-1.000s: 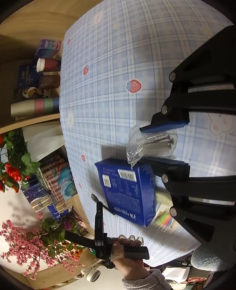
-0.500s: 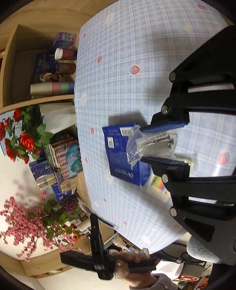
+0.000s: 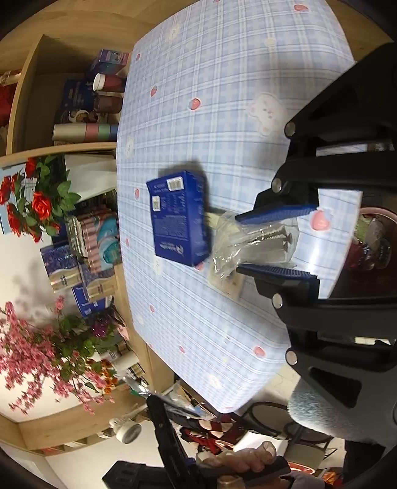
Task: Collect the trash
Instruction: 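Carry the screw bag over the bin and open the right tool while the left tool holds the spork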
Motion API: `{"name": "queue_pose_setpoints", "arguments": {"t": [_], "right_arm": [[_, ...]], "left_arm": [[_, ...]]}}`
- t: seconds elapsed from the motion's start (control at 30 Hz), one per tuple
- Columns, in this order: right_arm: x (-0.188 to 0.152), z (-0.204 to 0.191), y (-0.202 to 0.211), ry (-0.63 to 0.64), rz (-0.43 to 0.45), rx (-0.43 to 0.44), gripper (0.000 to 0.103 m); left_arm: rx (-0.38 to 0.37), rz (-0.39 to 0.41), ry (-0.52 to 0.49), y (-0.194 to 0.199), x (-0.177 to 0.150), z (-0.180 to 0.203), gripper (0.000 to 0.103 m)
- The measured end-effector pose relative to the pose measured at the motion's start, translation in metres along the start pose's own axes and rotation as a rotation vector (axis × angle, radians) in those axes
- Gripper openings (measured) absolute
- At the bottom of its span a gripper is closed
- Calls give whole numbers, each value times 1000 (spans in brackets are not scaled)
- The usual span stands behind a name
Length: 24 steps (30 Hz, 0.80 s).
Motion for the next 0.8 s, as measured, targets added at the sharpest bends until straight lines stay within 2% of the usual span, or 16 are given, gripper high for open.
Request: {"name": "queue_pose_setpoints", "arguments": {"t": [0.33,0.8], "right_arm": [[-37,-27,15,55,-41,16,30],[-72,-55,21,72,-88,47,30]], "left_arm": [[-18,28,92,39,-54,4,9],[-12,49,174,70,-92,-6,9]]}}
Point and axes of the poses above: each gripper's, at about its wrist camera, not at the fingertips, and y roughly against the way its jaws point, z to its right, x to its top, the point moved 3 cm from there along -y, roughly the way its jaws point, and after that the axes turned 11 degrees about y, right-handed, at the moved point
